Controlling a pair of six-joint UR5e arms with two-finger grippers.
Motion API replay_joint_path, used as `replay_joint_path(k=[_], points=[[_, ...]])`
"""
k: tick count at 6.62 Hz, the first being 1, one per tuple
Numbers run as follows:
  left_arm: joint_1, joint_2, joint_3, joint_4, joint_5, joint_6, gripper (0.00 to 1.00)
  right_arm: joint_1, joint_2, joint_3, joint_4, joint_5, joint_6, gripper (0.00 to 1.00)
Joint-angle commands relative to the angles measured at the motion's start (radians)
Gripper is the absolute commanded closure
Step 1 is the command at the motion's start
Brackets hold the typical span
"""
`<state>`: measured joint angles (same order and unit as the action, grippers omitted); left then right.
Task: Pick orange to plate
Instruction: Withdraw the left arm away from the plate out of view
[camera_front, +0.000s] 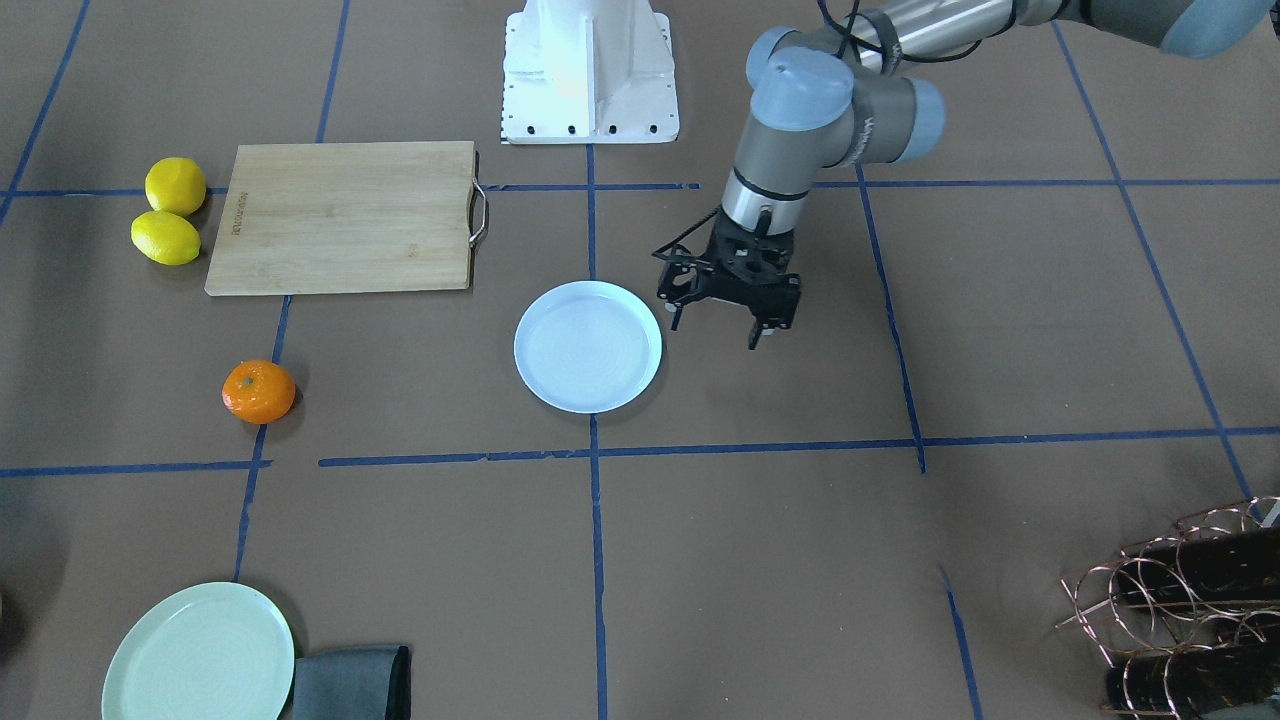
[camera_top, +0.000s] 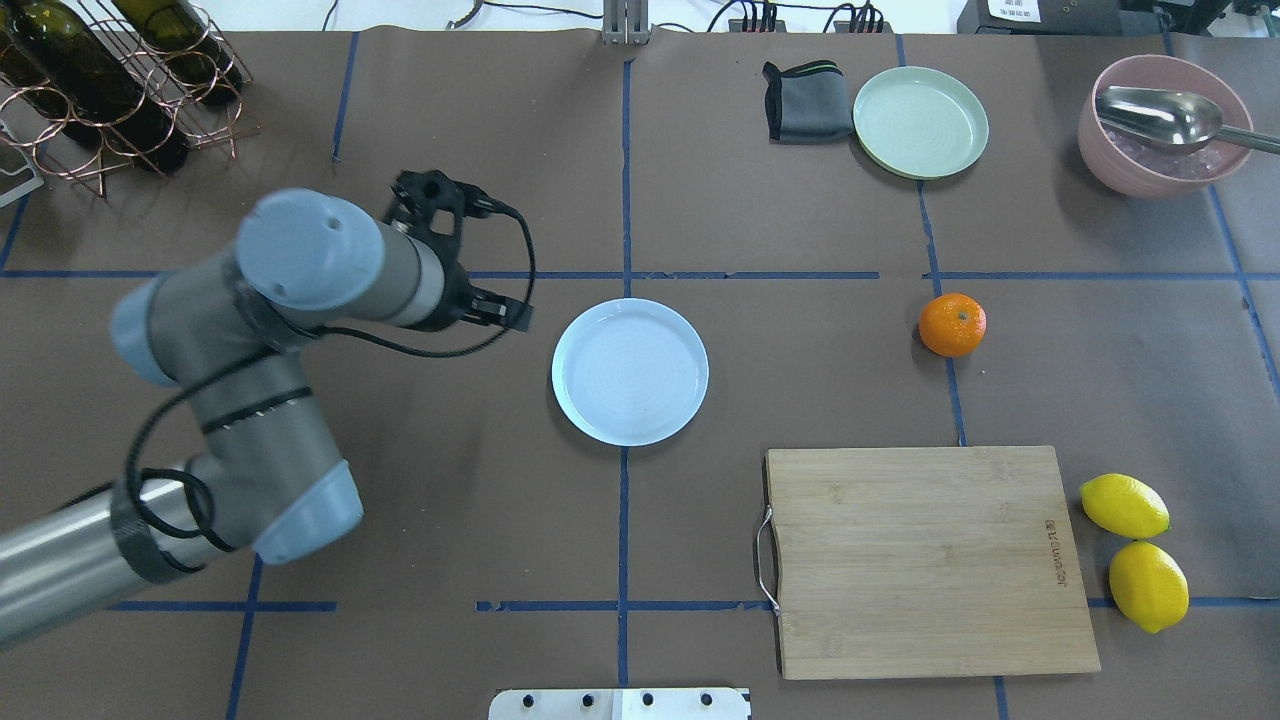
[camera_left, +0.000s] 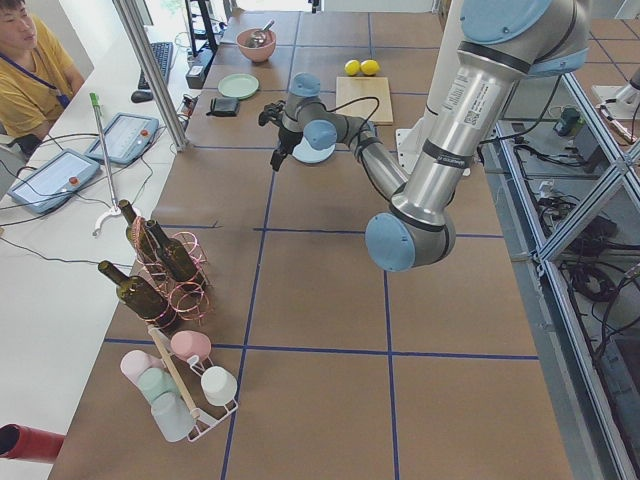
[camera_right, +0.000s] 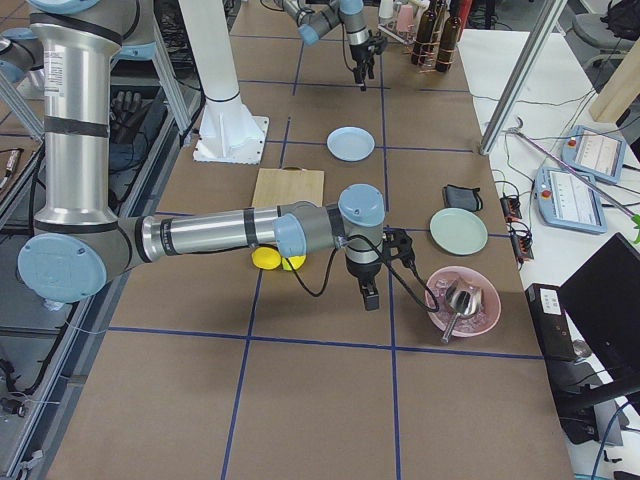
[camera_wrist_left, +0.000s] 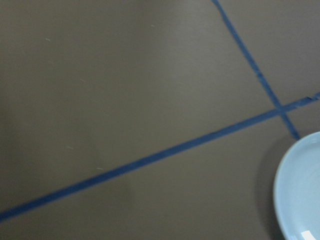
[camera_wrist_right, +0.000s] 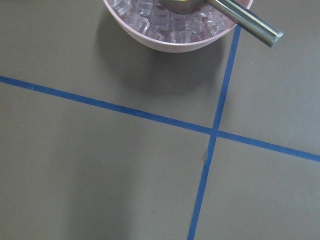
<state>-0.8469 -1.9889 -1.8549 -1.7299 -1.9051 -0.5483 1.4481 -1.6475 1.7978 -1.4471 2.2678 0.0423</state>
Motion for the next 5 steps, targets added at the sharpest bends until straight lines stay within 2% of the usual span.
replay_joint_path(k=[1,2,3,5], points=[[-0.299,0.15,-0.001,0.027,-0.24,0.282,0.0,0.0,0.0,0.0,0.001,-0.001,0.001,0.0],[-0.393,0.236,0.002,0.03,-0.332,0.339,0.0,0.0,0.0,-0.001,0.001,-0.001,0.001,0.0],[-0.49,0.322,0.017,0.035,-0.368,0.359,0.0,0.0,0.0,-0.002,0.001,-0.001,0.001,0.0],[-0.521,0.425,0.074,0.035,-0.368,0.405,0.0,0.0,0.001,0.0,0.001,-0.001,0.001,0.0]])
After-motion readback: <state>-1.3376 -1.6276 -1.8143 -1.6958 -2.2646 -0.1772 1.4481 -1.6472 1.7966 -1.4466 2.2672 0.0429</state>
